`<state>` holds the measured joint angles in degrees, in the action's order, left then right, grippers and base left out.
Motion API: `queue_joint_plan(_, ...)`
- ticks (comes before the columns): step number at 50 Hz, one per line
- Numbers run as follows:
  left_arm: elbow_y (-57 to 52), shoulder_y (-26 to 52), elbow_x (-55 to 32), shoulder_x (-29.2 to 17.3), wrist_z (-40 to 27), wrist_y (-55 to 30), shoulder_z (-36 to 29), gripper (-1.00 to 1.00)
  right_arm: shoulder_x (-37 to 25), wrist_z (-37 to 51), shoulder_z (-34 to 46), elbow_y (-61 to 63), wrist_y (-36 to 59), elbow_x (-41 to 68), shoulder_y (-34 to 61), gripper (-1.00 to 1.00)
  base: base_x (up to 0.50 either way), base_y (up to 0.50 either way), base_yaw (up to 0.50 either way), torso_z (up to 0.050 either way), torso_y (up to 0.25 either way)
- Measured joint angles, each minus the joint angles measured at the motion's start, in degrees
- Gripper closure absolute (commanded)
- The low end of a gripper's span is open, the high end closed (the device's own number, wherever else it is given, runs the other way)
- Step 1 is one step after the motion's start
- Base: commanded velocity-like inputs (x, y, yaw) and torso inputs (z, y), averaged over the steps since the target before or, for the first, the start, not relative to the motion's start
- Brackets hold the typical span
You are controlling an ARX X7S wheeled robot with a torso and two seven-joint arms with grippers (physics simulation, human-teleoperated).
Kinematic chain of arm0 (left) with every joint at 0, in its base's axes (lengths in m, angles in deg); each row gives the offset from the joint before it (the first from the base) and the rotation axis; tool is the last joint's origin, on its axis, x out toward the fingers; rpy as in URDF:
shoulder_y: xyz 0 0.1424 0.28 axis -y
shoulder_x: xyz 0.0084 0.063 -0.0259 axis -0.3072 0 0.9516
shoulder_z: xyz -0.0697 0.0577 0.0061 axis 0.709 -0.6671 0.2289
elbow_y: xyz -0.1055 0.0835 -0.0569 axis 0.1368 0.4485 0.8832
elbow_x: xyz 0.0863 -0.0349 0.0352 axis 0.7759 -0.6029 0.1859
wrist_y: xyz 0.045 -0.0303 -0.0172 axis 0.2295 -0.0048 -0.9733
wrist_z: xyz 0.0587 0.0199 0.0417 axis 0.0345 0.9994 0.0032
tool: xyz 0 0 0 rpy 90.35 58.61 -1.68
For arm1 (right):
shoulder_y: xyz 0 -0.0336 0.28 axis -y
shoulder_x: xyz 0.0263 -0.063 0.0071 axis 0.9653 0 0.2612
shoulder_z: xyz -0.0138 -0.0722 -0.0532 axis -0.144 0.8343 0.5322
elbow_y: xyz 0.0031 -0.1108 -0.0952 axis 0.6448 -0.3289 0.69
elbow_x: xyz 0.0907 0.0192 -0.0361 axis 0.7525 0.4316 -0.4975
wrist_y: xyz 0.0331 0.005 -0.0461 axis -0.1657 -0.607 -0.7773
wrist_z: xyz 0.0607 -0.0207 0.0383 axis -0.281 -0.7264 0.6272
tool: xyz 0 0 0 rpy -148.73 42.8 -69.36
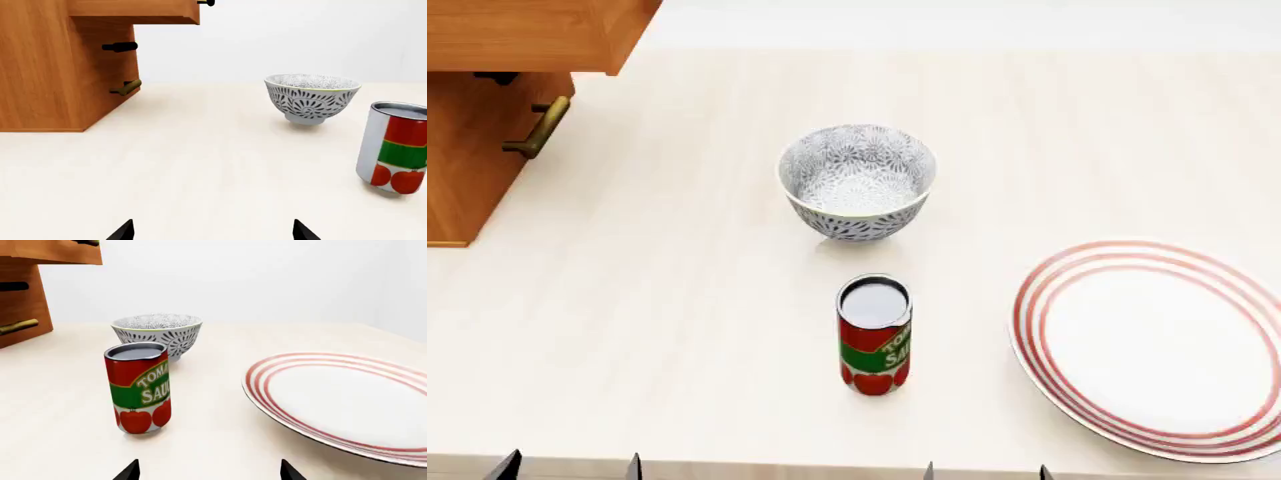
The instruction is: Put the bowl on the plate.
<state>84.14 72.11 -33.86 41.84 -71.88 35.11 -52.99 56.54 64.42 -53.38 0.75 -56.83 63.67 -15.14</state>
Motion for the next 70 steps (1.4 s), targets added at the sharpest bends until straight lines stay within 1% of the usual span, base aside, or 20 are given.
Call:
queue_joint_plan(19, -0.1, 0.0, -1.9, -2.6, -1.4, -0.1, -3.1, -1.00, -2.1, 2.2, 4.2, -4.0, 0.3, -0.3, 2.0, -1.00, 0.00, 0.00, 0.00, 0.000, 0.000)
queue_joint_plan(38, -0.7, 1.2, -3.5, -5.0, -2.8, 0.9, -4.3, -1.00, -3.9, 4.3, 6.4, -1.8, 1.0, 1.1, 2.3, -1.00, 0.00, 0.00, 0.00, 0.000, 0.000)
queue_joint_plan(66, -0.7, 2.0, -5.8, -7.1, -4.7, 1.9, -4.9, -1.00, -5.3, 6.3, 7.3, 0.9, -0.1, 5.2, 1.9, -1.00, 0.04, 0.00, 0.00, 0.000, 0.000)
queue_joint_plan(68, -0.7, 2.1, -6.0, -7.2, -4.8, 1.9, -4.9, -1.00, -5.9, 7.0, 6.9, 3.1, 1.6, 5.9, 1.1, -1.00, 0.16, 0.00, 0.00, 0.000, 0.000)
queue_joint_plan(70, -0.7, 2.1, -6.1, -7.3, -4.9, 2.0, -5.0, -1.00, -7.1, 7.8, 5.8, 7.9, 6.2, 7.4, -0.1, -1.00, 0.21, 0.00, 0.00, 0.000, 0.000)
